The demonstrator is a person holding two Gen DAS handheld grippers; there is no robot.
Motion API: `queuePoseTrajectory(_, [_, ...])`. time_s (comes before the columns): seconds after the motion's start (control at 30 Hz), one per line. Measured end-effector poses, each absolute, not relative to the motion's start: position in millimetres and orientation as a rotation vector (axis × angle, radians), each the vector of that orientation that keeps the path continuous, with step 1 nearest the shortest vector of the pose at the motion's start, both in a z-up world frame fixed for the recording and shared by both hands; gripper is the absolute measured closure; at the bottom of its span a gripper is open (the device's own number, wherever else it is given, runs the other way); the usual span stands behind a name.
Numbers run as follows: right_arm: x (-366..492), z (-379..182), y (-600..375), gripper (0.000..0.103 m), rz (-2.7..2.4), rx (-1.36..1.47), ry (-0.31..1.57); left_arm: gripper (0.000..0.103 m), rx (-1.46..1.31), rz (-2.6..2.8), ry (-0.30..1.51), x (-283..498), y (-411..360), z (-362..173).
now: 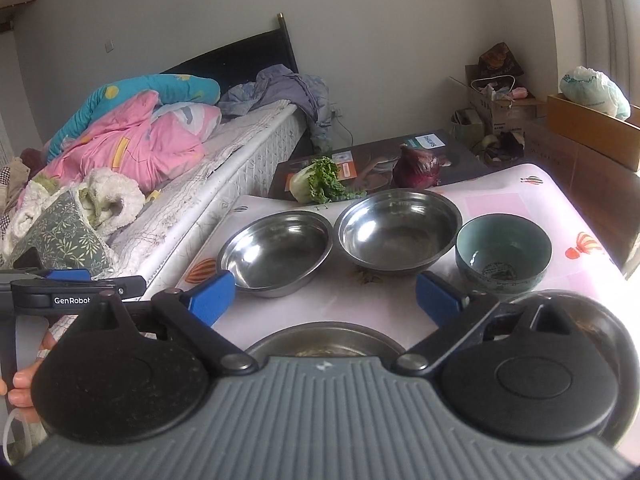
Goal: Organize plates and bowls
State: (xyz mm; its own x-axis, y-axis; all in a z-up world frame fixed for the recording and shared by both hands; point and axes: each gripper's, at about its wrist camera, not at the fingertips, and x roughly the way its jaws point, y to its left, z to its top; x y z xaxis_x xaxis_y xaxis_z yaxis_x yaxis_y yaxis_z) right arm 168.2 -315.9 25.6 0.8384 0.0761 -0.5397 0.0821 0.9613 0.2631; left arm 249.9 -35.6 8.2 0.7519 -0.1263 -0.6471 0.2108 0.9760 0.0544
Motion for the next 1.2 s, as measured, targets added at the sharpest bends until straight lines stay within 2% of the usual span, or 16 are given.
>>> queuePoseTrajectory(0.17, [229.6, -0.3, -317.8, 0.019, 0.015, 0.403, 0.639, 0.008, 0.081, -0.192, 0.734, 305.5, -38.8, 3.6])
queuePoseTrajectory(0.3, [264.4, -25.5, -315.7, 0.036, 0.015, 0.483, 0.701, 0.012, 0.071, -0.203, 0.798, 344.1, -47.0, -6.8])
queuePoseTrajectory(0.33, [271.5, -30.9, -315.1, 0.042, 0.015, 0.499, 0.716, 0.015, 0.073, -0.201, 0.813, 352.6, -49.2, -10.4])
queuePoseTrajectory(0.43, [291.0, -46.4, -313.1, 0.051, 0.007, 0.534, 0.758, 0.029, 0.085, -0.196, 0.85, 373.1, -56.1, -21.2])
queuePoseTrajectory(0.6, [314.8, -62.3, -309.5, 0.058, -0.011, 0.56, 0.803, 0.043, 0.079, -0.21, 0.91, 391.4, -61.2, -38.0])
queuePoseTrajectory(0.67, [320.8, -66.3, -307.2, 0.062, -0.015, 0.549, 0.816, 0.054, 0.091, -0.212, 0.937, 396.1, -64.1, -44.9])
queuePoseTrajectory(0.73, [326.7, -70.6, -305.4, 0.072, -0.011, 0.542, 0.832, 0.066, 0.097, -0.21, 0.967, 400.3, -66.7, -50.5])
queuePoseTrajectory(0.83, [332.5, -74.6, -303.9, 0.079, -0.004, 0.536, 0.847, 0.071, 0.078, -0.229, 0.977, 402.6, -67.1, -53.1])
queuePoseTrajectory(0.93, [336.8, -77.7, -304.4, 0.087, 0.029, 0.554, 0.863, 0.086, 0.071, -0.248, 0.993, 404.2, -69.0, -52.3])
queuePoseTrajectory(0.97, [337.6, -78.5, -305.4, 0.087, 0.041, 0.564, 0.871, 0.091, 0.07, -0.254, 1.005, 404.0, -70.2, -51.9])
queuePoseTrajectory(1.2, [333.7, -76.6, -305.7, 0.087, 0.103, 0.591, 0.901, 0.091, 0.052, -0.253, 1.049, 394.1, -61.6, -51.6])
